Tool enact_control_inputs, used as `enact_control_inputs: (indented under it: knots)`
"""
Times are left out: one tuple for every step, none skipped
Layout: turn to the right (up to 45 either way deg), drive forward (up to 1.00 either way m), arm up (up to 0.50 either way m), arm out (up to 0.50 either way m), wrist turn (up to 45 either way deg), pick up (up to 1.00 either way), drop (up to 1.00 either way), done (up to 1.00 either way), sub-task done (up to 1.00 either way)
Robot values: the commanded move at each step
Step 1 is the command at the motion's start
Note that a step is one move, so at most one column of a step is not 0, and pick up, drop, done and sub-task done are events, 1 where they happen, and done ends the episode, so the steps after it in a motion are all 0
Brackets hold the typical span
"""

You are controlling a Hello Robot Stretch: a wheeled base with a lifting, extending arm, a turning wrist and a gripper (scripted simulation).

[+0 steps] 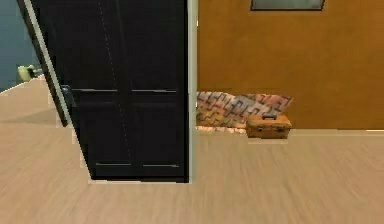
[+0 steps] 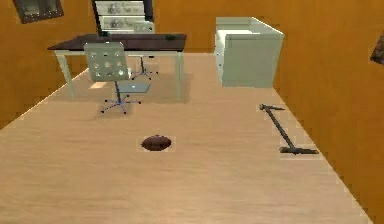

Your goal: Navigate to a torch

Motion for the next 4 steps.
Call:
enact_control_inputs:
  knots:
    - [0.0, 0.1, 0.0, 0.0, 0.0, 0.0, 0.0, 0.0, 0.0]
    - [-45.0, 0.0, 0.0, 0.0, 0.0, 0.0, 0.0, 0.0, 0.0]
    - [-42.0, 0.0, 0.0, 0.0, 0.0, 0.0, 0.0, 0.0, 0.0]
    - [0.0, 1.0, 0.0, 0.0, 0.0, 0.0, 0.0, 0.0, 0.0]
